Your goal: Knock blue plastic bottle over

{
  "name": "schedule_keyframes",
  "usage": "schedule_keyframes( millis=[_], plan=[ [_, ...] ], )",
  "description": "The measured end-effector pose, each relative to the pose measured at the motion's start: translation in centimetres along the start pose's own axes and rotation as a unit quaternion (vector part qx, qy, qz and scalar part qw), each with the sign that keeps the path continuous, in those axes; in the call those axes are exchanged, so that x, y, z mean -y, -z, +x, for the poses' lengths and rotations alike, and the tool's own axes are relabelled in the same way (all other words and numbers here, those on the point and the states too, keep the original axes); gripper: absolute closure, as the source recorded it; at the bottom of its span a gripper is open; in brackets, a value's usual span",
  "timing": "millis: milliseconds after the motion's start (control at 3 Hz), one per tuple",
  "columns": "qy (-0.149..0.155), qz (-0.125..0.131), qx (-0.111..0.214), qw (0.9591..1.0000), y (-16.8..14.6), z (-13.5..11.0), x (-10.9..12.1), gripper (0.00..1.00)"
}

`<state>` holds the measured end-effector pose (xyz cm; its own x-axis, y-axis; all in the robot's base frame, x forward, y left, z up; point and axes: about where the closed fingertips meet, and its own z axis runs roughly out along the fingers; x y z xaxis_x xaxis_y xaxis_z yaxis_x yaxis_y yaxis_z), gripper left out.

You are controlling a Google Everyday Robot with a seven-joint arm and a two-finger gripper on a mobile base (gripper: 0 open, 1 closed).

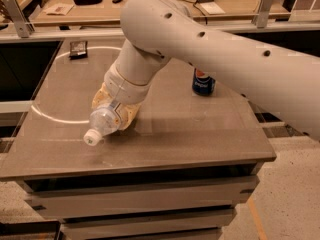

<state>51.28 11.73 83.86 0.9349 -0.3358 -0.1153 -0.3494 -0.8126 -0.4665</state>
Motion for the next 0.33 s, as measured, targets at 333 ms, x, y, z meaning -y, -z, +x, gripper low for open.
schedule_keyframes(
  millis=[333],
  plan=[
    [0.001,-0.002,-0.001,1.0000,-0.01,-0.09,0.04,0.12]
  ],
)
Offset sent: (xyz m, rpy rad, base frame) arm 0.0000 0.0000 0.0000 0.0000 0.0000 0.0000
